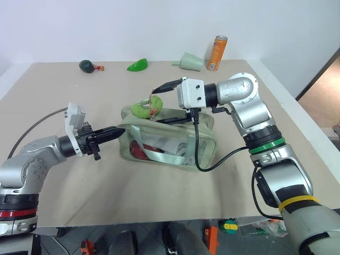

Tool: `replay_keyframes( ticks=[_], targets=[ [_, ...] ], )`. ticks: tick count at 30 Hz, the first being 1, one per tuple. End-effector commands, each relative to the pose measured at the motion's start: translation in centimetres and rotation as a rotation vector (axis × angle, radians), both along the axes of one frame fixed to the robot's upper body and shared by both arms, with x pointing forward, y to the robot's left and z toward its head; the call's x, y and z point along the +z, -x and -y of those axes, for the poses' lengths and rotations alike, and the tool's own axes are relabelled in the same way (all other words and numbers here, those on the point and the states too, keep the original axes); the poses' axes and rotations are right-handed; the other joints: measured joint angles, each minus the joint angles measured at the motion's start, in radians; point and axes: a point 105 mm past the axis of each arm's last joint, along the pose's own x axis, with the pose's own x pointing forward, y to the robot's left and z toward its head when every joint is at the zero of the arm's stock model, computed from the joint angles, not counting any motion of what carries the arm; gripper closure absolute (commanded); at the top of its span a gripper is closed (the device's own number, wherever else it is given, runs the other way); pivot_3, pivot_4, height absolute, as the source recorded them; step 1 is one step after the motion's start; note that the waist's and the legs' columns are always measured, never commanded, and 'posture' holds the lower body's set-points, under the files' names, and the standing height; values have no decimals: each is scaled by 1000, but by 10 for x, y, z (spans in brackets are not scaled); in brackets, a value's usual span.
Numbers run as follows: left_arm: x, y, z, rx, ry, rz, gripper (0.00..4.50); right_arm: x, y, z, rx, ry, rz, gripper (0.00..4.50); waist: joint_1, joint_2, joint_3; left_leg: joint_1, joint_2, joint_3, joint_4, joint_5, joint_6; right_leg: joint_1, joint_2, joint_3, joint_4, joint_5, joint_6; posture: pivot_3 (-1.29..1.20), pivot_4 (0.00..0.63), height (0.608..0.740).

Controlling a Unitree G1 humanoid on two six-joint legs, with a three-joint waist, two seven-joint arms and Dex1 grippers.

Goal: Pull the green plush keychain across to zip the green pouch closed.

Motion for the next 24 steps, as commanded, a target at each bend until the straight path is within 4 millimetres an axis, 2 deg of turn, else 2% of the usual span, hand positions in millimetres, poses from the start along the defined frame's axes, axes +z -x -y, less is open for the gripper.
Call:
replay_keyframes(
  ticks=[1,9,18,23,24],
  targets=[
    [-5,-1,-1,14,-21,-15,4500,28,3,-4,17,-54,86,815,0,0,0,0,0,0,0,0,0,0,0,0,0,0,0,0,150,740],
    [-5,-1,-2,14,-21,-17,4500,27,1,-4,13,-51,93,815,0,0,0,0,0,0,0,0,0,0,0,0,0,0,0,0,150,740],
    [-7,-1,-2,16,-19,-20,4500,19,-5,5,-22,9,127,815,0,0,0,0,0,0,0,0,0,0,0,0,0,0,0,0,150,740],
    [-7,-2,-1,14,-17,-20,4500,20,-7,0,-12,25,148,815,0,0,0,0,0,0,0,0,0,0,0,0,0,0,0,0,150,740],
    [-7,-2,-1,14,-17,-19,4500,21,-7,-2,-5,21,148,1235,0,0,0,0,0,0,0,0,0,0,0,0,0,0,0,0,150,740]
  ],
)
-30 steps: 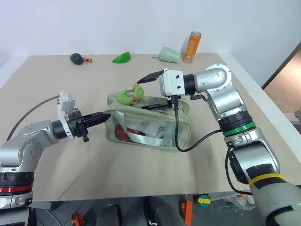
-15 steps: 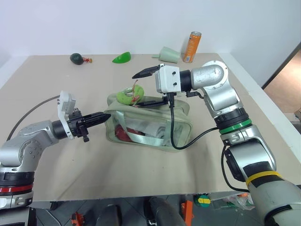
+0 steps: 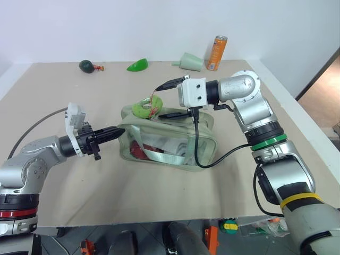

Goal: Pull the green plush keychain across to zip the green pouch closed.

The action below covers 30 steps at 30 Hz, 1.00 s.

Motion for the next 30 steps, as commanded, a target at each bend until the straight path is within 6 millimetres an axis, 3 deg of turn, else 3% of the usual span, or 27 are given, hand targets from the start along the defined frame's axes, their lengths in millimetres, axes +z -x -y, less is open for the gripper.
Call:
replay_keyframes(
  ticks=[1,10,21,30],
  targets=[
    [-6,-2,-1,12,-16,-23,4500,20,4,-10,41,-14,66,1235,0,0,0,0,0,0,0,0,0,0,0,0,0,0,0,0,150,740],
    [-7,-1,-3,19,-14,-24,4500,35,4,-18,65,-77,64,4360,0,0,0,0,0,0,0,0,0,0,0,0,0,0,0,0,150,740],
    [-8,-2,-3,21,-8,-25,4500,32,3,-15,57,-86,40,4469,0,0,0,0,0,0,0,0,0,0,0,0,0,0,0,0,150,740],
    [-8,-5,-2,27,-5,-25,4500,41,13,2,62,-96,9,4469,0,0,0,0,0,0,0,0,0,0,-1,0,0,0,0,0,150,740]
  ],
)
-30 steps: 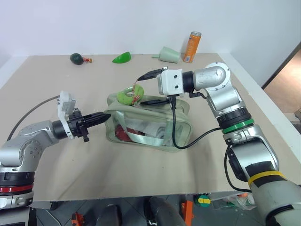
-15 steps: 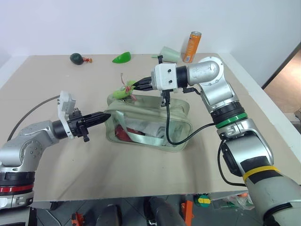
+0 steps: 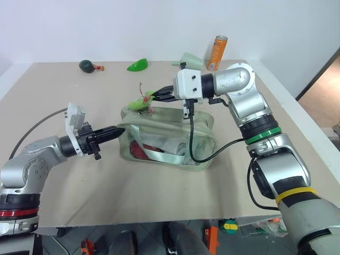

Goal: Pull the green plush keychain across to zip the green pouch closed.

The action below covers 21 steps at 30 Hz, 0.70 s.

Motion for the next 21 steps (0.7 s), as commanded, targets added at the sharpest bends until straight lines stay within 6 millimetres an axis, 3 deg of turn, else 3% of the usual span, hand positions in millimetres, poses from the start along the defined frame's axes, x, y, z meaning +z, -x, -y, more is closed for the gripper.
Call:
replay_keyframes(
  ticks=[1,5,10,14,21],
  targets=[
    [-6,-3,0,20,-21,-23,4500,27,19,7,54,-74,29,4469,1,0,0,0,0,0,0,0,0,0,0,0,0,0,0,0,150,740],
    [-4,-3,0,24,-18,-21,4500,26,48,10,116,-54,-25,4469,1,0,0,0,0,0,-1,0,0,0,0,0,0,0,0,0,150,740],
    [-2,-4,3,24,-12,-20,4500,9,74,19,117,11,-113,4469,5,0,0,0,0,-1,0,0,0,0,0,-1,0,0,0,0,150,740],
    [-2,-4,5,20,-10,-22,4500,2,78,26,70,18,-150,4469,5,0,0,0,-1,0,0,0,0,0,-1,-1,0,0,0,0,150,740],
    [0,-6,9,10,-7,-21,4500,-10,67,26,13,21,-156,4469,6,0,0,0,-1,-1,0,0,0,0,-1,-2,0,0,0,0,150,740]
  ],
)
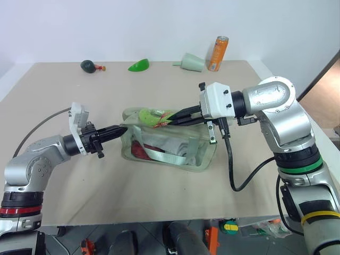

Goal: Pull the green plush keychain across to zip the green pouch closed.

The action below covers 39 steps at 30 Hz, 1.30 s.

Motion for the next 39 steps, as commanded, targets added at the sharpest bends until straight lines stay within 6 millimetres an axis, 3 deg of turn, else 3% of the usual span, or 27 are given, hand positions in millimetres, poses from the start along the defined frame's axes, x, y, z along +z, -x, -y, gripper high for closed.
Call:
replay_keyframes(
  ticks=[1,13,23,33,39],
  targets=[
    [0,-2,3,3,-15,-4,4500,5,-1,1,-10,1,47,4469,0,0,0,0,0,0,0,0,0,0,0,0,0,0,0,0,150,740],
    [2,-1,3,9,-13,1,4500,-5,-9,4,-33,7,-5,4469,0,0,0,-1,-1,0,0,0,0,0,-1,0,-1,0,0,0,150,740],
    [1,0,3,11,-13,-1,4500,-5,-15,5,-49,-1,2,1240,0,0,0,-1,0,0,0,0,0,0,0,0,-1,0,0,0,150,740],
    [2,-1,3,13,-13,1,4500,1,-21,4,-46,-2,70,1240,0,0,0,-1,0,0,0,0,0,0,0,0,-1,0,0,0,150,740],
    [2,-1,3,15,-12,1,4500,-4,-19,-10,5,18,98,1240,-1,0,0,-1,0,0,0,0,0,0,0,0,-1,0,0,0,150,740]
  ],
)
